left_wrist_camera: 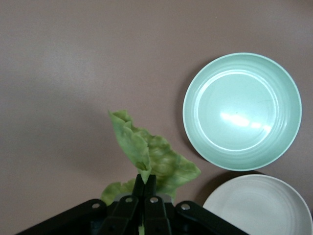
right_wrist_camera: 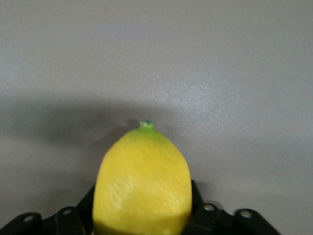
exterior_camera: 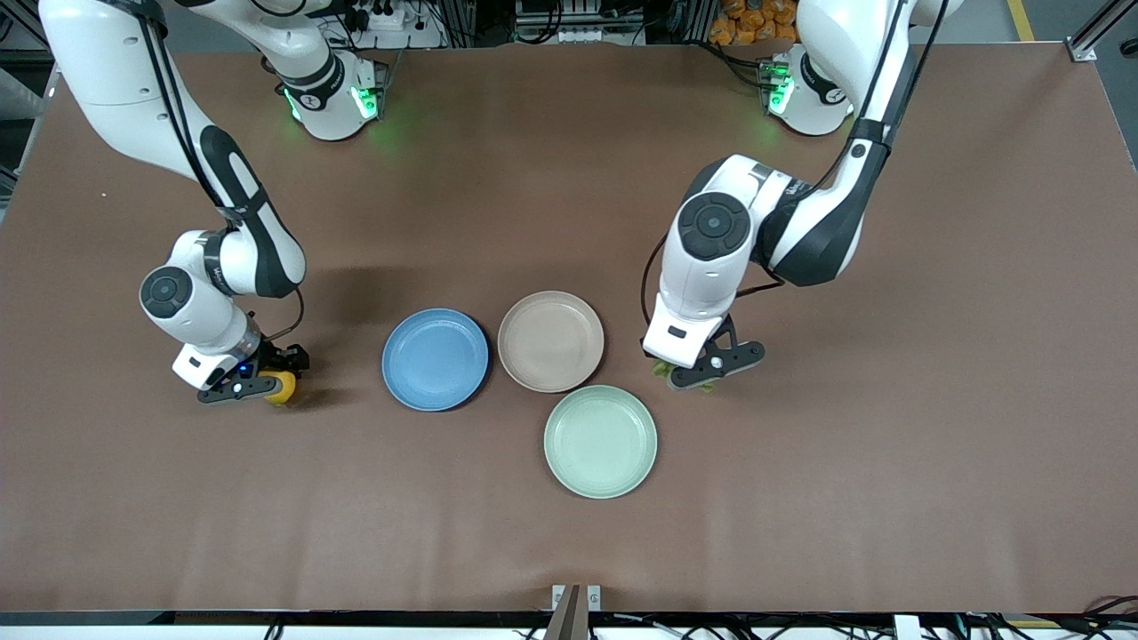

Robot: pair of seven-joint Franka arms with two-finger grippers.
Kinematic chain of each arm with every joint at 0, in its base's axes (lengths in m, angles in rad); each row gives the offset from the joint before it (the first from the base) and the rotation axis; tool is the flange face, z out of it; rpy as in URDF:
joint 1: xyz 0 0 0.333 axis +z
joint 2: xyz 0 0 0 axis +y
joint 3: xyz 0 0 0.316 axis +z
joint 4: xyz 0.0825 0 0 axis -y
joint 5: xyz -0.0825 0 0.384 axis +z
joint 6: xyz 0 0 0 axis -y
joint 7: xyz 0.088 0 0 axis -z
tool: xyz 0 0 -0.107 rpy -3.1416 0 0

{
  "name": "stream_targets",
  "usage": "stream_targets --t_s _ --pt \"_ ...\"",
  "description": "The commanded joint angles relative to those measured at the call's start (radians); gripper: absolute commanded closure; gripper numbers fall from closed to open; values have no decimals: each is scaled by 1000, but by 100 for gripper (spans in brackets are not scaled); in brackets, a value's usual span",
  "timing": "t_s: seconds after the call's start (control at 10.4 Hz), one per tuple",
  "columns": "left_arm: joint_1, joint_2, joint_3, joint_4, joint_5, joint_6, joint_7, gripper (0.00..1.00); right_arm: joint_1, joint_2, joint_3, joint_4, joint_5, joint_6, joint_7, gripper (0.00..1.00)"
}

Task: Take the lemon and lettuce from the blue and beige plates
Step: 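Lower the lemon onto the table while the left gripper carries lettuce away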

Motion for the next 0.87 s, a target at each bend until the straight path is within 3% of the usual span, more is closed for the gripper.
stream_targets --t_s 0.0,0.1,0.48,0.77 --pt "28 -153 0 -280 -29 219 24 100 -11 -35 16 31 0 -90 -3 0" --pt "37 -184 0 -332 -26 249 56 100 -15 -52 16 72 2 -185 -3 0" --pt "135 -195 1 -354 -26 208 274 100 -17 -124 16 209 17 -474 0 0" --pt "243 -195 1 -348 -26 121 481 100 -31 -245 22 206 17 -589 0 0"
